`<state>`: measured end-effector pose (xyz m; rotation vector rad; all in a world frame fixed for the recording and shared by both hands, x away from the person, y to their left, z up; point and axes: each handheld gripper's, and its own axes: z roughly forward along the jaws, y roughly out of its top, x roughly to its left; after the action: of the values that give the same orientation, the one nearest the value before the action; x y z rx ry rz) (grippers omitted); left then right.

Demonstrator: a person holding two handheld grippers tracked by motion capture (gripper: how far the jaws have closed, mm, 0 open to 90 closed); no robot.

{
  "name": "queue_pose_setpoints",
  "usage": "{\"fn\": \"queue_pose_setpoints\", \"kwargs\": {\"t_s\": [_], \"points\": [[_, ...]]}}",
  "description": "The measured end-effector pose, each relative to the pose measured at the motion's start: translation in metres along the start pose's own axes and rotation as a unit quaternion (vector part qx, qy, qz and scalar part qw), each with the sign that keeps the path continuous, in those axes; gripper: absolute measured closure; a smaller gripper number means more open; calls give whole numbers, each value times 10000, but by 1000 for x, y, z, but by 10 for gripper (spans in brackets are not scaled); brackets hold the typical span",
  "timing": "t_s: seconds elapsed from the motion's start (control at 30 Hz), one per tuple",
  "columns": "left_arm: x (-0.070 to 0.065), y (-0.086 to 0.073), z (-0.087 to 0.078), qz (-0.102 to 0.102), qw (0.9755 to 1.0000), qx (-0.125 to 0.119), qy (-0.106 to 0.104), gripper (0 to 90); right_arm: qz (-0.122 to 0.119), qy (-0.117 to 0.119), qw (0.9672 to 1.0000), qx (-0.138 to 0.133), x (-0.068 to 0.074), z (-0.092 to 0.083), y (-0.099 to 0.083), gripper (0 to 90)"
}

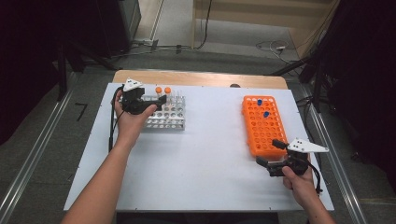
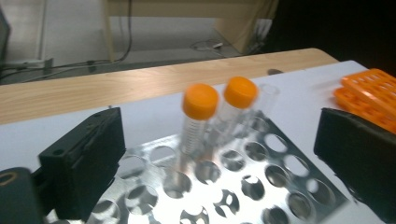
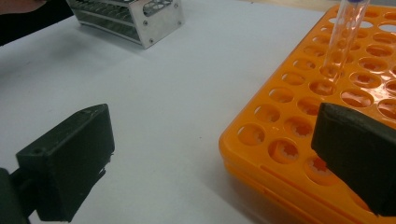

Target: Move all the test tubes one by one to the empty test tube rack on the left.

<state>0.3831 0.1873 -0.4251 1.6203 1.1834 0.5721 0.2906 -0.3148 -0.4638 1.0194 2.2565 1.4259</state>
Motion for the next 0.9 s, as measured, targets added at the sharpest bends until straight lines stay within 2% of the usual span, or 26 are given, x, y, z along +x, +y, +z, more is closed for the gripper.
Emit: {"fn": "queue_pose_setpoints", "kwargs": {"t_s": [0.27,0.5,0.6,0.73,0.83,0.9], "points": [[-15,-11,-27,42,9993,-173,-322,0,-6,-152,9999,-26,1,5,9,0],[-30,-27,-47,127,9987,-223,-441,0,100,-443,9989,-132,-8,9,21,72],[-36,-33,-53,173,9985,-222,-461,0,242,-777,9967,-77,-13,14,26,160],[-46,-42,-62,180,9979,-259,-561,0,418,-1084,9932,-85,-22,22,30,288],[-53,-47,-67,162,9977,-261,-596,0,420,-1149,9925,-83,-27,30,32,362],[-60,-51,-71,230,9975,-254,-625,0,428,-1207,9918,-17,-31,37,34,427]]}}
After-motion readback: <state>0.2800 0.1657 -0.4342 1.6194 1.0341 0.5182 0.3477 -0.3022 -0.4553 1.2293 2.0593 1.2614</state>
